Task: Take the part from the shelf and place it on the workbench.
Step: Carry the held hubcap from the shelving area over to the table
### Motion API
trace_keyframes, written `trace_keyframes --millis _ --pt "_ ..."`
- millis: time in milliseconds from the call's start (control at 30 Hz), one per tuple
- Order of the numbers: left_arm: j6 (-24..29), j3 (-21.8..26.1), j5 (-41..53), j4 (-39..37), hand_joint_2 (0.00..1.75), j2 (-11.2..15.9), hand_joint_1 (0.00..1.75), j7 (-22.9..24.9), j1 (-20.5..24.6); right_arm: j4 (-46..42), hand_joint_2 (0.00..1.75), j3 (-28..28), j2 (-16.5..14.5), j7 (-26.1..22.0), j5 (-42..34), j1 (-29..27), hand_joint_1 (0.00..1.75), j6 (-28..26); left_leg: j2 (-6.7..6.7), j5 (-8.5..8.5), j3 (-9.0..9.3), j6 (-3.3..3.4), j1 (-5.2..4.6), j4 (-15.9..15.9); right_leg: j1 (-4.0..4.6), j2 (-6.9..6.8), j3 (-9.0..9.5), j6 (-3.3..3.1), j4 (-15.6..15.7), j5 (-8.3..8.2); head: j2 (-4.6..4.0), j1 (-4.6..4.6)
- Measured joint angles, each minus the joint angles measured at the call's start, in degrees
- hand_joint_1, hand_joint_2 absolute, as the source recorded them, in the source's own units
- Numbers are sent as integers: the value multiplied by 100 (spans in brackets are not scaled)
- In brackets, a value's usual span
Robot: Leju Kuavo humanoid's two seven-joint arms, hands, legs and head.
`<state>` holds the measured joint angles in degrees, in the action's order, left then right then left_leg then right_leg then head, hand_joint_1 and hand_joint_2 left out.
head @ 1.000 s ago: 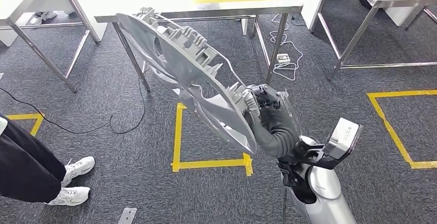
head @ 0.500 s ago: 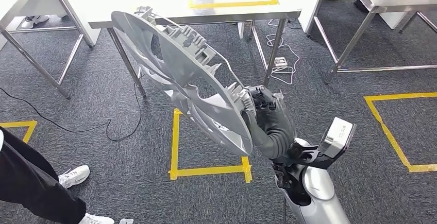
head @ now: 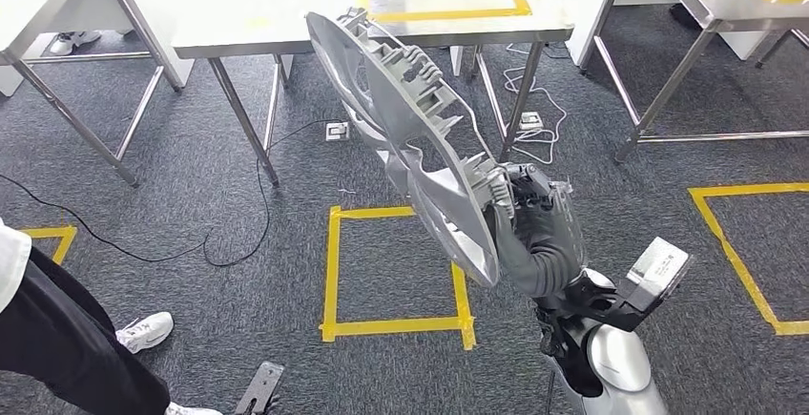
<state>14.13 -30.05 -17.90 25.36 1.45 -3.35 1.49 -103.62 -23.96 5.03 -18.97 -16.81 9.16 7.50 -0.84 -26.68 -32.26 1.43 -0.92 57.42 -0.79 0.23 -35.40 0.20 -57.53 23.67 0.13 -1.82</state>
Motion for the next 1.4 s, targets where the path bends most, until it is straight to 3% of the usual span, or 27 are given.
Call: trace_keyframes --millis 67,100,167,200,233,267,300,333,400,567,633,700,733,767,800,867,933,1033,1100,1200,1233,1267,1300,1367,1400 --pt "-96 2 -62 -101 175 -9 0 -27 73 17 175 3 -5 21 5 64 175 103 18 -108 -72 -72 23 164 -33 13 33 -58 20 14 0 -6" --pt "-127 2 -77 -141 175 -13 0 -40 94 26 175 2 -11 26 9 101 175 130 26 -226 -196 -119 45 404 -54 15 55 -89 27 25 0 -10" --pt "-158 2 -95 -220 175 -24 0 -58 111 46 175 -4 -24 28 9 165 175 160 45 -516 -626 -207 104 1166 -52 17 87 -129 25 59 0 -21" --pt "-161 2 -101 -253 175 -27 0 -61 112 57 175 -10 -28 28 9 184 175 166 53 -596 -843 -235 131 1500 -51 20 103 -132 24 77 0 -20" --pt "-162 2 -105 -282 175 -30 0 -63 113 69 175 -17 -30 28 9 191 175 169 60 -572 -982 -250 150 1661 -51 25 125 -128 24 98 0 -21" --pt "-163 2 -108 -304 175 -31 0 -66 113 80 175 -23 -31 29 4 192 175 172 65 -434 -1003 -252 161 1591 -52 30 156 -118 24 122 0 -21" --pt "-168 2 -112 -323 175 -31 0 -67 114 89 175 -27 -31 29 -9 195 175 176 70 -203 -904 -243 166 1295 -52 34 199 -105 24 148 0 -21" --pt "-172 2 -116 -340 175 -31 0 -69 116 94 175 -31 -31 29 -27 204 175 181 73 52 -730 -221 166 872 -53 38 241 -90 28 176 0 -20" --pt "-170 2 -122 -378 175 -31 0 -84 128 103 175 -34 -33 26 -68 240 175 189 75 326 -414 -154 134 200 -31 46 288 -48 30 221 0 -17" --pt "-78 2 -109 -419 175 -38 0 -132 151 103 175 -30 -34 10 -92 257 175 162 73 316 -245 21 97 -55 -33 36 250 78 -36 302 0 -10" --pt "-48 2 -96 -423 175 -39 0 -133 168 98 175 -20 -33 -3 -93 251 175 151 75 323 -178 96 111 -123 -37 20 -26 49 -549 507 0 -1" --pt "-43 2 -81 -428 175 -39 0 -130 182 96 175 -14 -32 -16 -95 231 175 150 71 295 -155 143 91 -126 -38 19 -486 25 -1347 760 0 1" --pt "-53 2 -78 -431 175 -40 0 -126 181 96 175 -11 -31 -19 -96 215 175 151 63 278 -139 151 82 -124 -39 18 -659 43 -1602 801 0 0" --pt "-65 1 -76 -434 175 -41 0 -121 179 96 175 -6 -31 -18 -98 200 175 151 53 259 -119 150 77 -122 -41 17 -718 81 -1631 748 0 0" --pt "-79 -2 -76 -436 175 -42 0 -116 177 96 175 2 -31 -17 -106 190 175 156 42 235 -91 141 75 -118 -42 15 -658 131 -1420 604 0 1" --pt "-112 -10 -93 -438 175 -42 0 -108 176 90 175 20 -32 -14 -150 191 175 195 24 169 -36 99 60 -92 -34 -2 -294 196 -579 218 0 3" --pt "-137 -26 -119 -438 175 -39 0 -104 172 73 175 28 -38 -14 -234 201 175 275 18 94 -11 44 34 -49 -19 -18 -27 142 -30 4 0 -1" --pt "-148 -47 -132 -438 175 -20 0 -100 167 46 175 30 -49 -11 -329 203 175 373 31 18 -8 -30 43 -14 -8 -13 32 13 34 3 0 -2" --pt "-149 -55 -133 -438 175 -6 0 -100 167 27 175 30 -65 -9 -343 203 175 395 46 -131 -108 -104 66 225 -44 -9 85 -54 50 28 0 -21" --pt "-148 -59 -136 -438 175 5 0 -100 156 14 175 29 -93 -10 -355 200 175 403 55 -569 -689 -218 132 1309 -56 -5 157 -120 52 84 0 -45" --pt "-148 -59 -137 -438 175 8 0 -100 150 13 175 29 -96 -9 -358 194 175 403 57 -615 -880 -238 150 1595 -54 1 179 -125 52 105 0 -45" --pt "-148 -59 -138 -438 175 9 0 -99 145 13 175 29 -96 -7 -362 187 175 405 61 -550 -981 -248 162 1682 -54 9 207 -122 51 129 0 -46" --pt "-148 -59 -140 -438 175 11 0 -99 142 13 175 29 -96 -4 -375 183 175 419 66 -364 -959 -247 168 1520 -55 19 244 -113 51 154 0 -46" --pt "-147 -59 -154 -438 175 20 0 -98 141 9 175 29 -97 -3 -417 184 175 468 73 131 -646 -204 167 732 -56 38 332 -83 55 213 0 -44" --pt "-146 -60 -161 -439 175 26 0 -98 142 4 175 29 -98 -4 -439 187 175 498 74 285 -479 -170 151 362 -42 47 360 -62 56 239 0 -40"
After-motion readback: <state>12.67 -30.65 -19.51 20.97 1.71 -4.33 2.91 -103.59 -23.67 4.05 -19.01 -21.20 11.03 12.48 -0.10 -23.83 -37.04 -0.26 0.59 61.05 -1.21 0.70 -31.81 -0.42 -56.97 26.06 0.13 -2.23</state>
